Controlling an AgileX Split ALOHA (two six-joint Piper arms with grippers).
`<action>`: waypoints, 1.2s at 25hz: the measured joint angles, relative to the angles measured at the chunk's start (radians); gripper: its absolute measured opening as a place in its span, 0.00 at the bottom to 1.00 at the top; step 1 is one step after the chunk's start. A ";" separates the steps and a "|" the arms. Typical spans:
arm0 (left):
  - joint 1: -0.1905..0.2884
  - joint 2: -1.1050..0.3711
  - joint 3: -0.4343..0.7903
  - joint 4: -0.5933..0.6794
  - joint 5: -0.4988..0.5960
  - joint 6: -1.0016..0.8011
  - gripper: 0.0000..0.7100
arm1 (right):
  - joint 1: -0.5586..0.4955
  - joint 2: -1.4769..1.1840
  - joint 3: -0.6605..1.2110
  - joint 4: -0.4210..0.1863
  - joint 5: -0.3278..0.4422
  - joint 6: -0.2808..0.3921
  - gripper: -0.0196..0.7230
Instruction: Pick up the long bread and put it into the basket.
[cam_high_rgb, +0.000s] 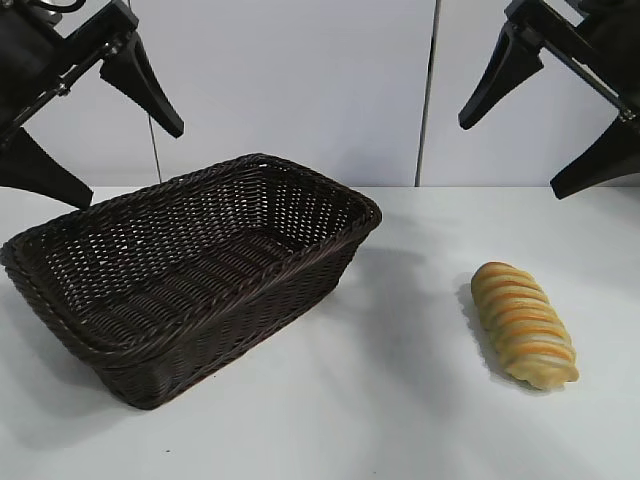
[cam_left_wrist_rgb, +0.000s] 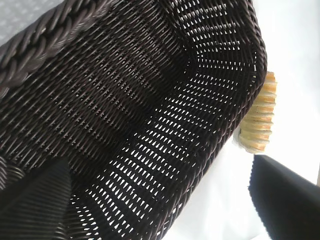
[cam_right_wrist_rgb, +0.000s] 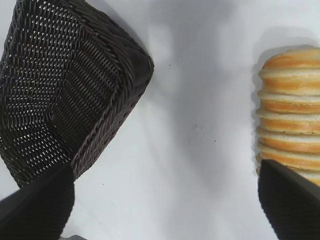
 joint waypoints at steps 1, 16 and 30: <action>0.000 0.000 0.000 0.000 -0.001 0.000 0.98 | 0.000 0.000 0.000 0.000 0.000 0.000 0.96; 0.000 0.000 0.000 0.000 -0.001 0.000 0.98 | 0.000 0.000 0.000 0.000 -0.002 -0.001 0.96; 0.000 -0.031 0.000 0.130 -0.008 -0.094 0.98 | 0.000 0.000 0.000 0.000 -0.003 -0.001 0.96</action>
